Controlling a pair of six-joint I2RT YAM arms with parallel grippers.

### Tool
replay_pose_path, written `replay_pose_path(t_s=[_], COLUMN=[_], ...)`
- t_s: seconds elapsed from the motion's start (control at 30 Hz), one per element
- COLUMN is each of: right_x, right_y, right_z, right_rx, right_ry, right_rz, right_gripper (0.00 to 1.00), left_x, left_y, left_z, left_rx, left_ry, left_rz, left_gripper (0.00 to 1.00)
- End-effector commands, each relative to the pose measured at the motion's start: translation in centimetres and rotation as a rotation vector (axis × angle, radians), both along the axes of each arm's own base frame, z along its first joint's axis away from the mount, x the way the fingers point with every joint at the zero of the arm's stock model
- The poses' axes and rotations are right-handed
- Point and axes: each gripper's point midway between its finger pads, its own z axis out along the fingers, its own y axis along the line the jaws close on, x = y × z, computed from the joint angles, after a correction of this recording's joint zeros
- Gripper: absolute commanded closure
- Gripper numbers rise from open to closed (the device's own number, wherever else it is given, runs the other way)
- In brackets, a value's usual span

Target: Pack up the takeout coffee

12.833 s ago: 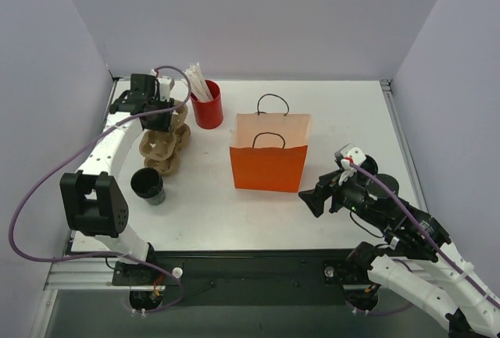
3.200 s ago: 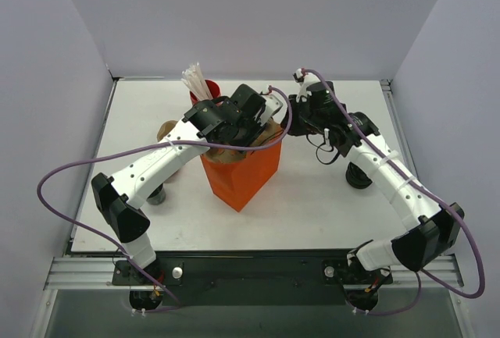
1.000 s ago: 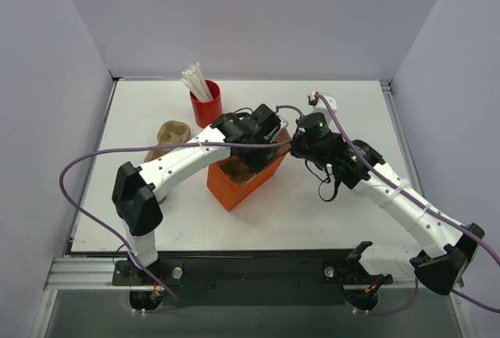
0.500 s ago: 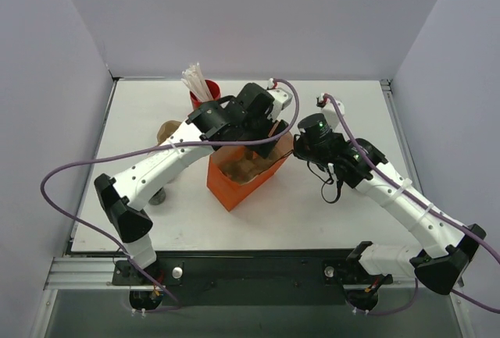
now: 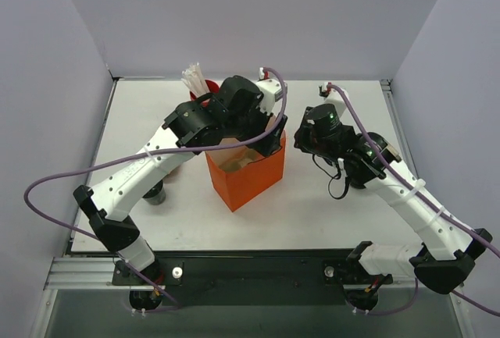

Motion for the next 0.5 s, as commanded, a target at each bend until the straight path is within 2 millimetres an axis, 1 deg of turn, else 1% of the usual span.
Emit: replay_pose_path(t_s=[0.0,0.07,0.13,0.17,0.2,0.23,0.27,0.3,0.33,0.37,0.4,0.43,0.47], right_x=[0.4,0.4,0.5,0.5,0.8,1.0,0.9,1.7,2.0,1.9,2.7,3.5,4.1], right_y=[0.1,0.3,0.6,1.1,1.4,1.9,2.7,3.0,3.3,4.1,4.4,4.0,4.1], right_z=[1.6,2.2,2.6,2.9,3.4,3.8,3.8,4.0,3.9,3.8,3.2,3.5,3.4], right_rx=[-0.067,-0.076,-0.083,-0.095,-0.1,-0.107,-0.122,-0.12,-0.115,-0.086,-0.076,-0.057,-0.046], right_ry=[-0.034,-0.047,-0.055,-0.07,-0.081,-0.095,-0.091,-0.086,-0.078,-0.06,-0.035,-0.033,-0.021], right_rz=[0.062,0.09,0.113,0.159,0.184,0.222,0.295,0.317,0.342,0.403,0.418,0.407,0.413], right_gripper=[0.78,0.78,0.76,0.75,0.74,0.7,0.69,0.69,0.67,0.65,0.64,0.62,0.61], left_x=[0.7,0.9,1.7,1.6,2.1,2.2,1.9,1.8,1.7,1.7,1.8,1.3,2.0], left_y=[2.1,3.2,4.4,5.1,6.0,6.6,7.5,8.0,8.3,9.4,9.9,9.7,11.6], left_z=[7.0,7.8,7.9,8.5,8.0,7.9,8.3,8.4,7.5,7.9,7.8,6.6,6.8], left_rx=[-0.142,-0.152,-0.141,-0.155,-0.134,-0.133,-0.163,-0.177,-0.174,-0.22,-0.241,-0.252,-0.293], left_ry=[-0.159,-0.186,-0.219,-0.232,-0.243,-0.24,-0.232,-0.226,-0.201,-0.177,-0.155,-0.091,-0.063], left_rz=[0.102,0.152,0.231,0.254,0.306,0.339,0.38,0.396,0.403,0.435,0.439,0.404,0.471], left_gripper=[0.14,0.11,0.04,0.03,0.03,0.03,0.03,0.03,0.03,0.03,0.03,0.03,0.03])
